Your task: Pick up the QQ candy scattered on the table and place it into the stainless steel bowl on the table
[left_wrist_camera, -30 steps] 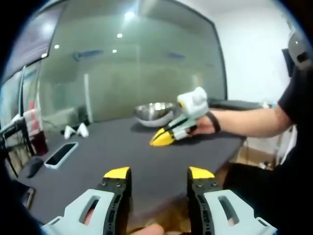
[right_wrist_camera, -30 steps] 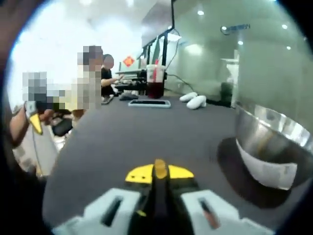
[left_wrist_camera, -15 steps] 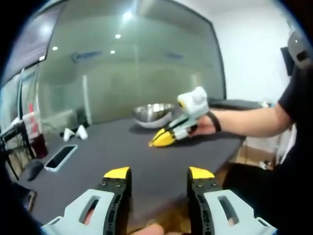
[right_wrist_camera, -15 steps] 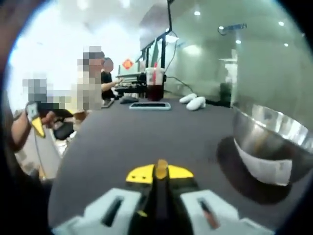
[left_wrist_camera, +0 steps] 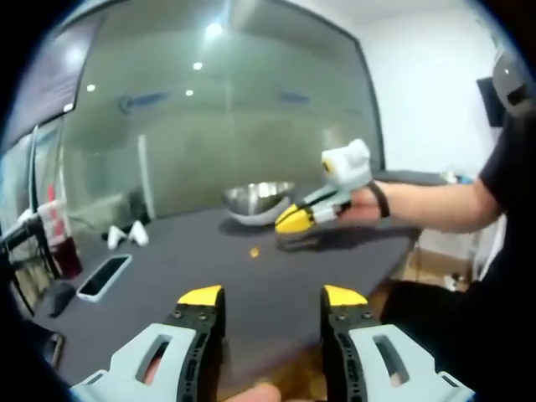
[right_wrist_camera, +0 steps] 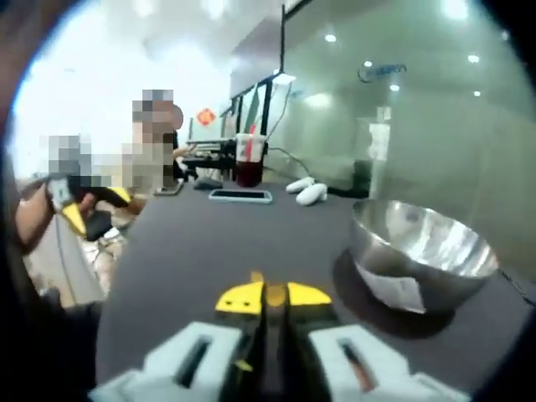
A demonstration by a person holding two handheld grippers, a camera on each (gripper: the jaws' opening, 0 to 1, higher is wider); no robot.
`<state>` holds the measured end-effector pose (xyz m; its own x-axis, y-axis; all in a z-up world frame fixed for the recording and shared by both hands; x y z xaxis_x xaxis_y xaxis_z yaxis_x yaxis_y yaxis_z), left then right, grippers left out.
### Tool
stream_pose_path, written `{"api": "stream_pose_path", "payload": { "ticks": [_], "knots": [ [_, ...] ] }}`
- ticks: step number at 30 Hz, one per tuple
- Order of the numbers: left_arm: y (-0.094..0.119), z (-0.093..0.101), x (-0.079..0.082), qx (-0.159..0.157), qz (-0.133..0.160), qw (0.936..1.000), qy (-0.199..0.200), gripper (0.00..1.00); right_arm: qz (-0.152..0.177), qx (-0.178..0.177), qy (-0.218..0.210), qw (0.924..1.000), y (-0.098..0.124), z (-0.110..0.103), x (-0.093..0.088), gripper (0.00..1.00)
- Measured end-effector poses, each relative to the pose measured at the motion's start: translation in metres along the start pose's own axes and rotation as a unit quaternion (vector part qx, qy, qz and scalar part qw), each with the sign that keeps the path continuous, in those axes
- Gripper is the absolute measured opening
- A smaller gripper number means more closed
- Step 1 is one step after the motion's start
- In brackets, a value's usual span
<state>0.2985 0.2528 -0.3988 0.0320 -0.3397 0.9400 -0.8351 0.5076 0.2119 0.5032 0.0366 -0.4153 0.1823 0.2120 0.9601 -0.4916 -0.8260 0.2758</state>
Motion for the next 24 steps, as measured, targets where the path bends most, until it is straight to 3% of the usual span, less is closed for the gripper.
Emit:
{"api": "stream_pose_path", "payload": {
  "ticks": [8,14,24],
  "knots": [
    [-0.004,0.006,0.004,-0.008,0.000,0.9999,-0.011,0.47,0.031,-0.026,-0.026,0.9989,0.034,0.006,0.003,0.10],
    [-0.007,0.006,0.005,-0.012,-0.001,0.9999,-0.011,0.47,0.048,-0.042,-0.038,0.9972,0.044,0.012,0.008,0.10],
    [-0.008,0.005,0.003,-0.012,0.000,0.9999,-0.009,0.47,0.103,-0.070,-0.032,0.9917,0.045,0.011,0.054,0.10]
  ]
}}
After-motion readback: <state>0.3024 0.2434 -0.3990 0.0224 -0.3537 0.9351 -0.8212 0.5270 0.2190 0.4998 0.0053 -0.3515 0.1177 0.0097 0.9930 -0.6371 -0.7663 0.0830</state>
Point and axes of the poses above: the point that each gripper's makers call its tool centre point, and the gripper's own axes: y roughly backward along the fingers, z roughly to its right, x roughly out of its top, the point moved 8 cm from there along y, roughly backward along the fingers, and after that the axes turned 10 degrees about -y, right-handed, at the moved point
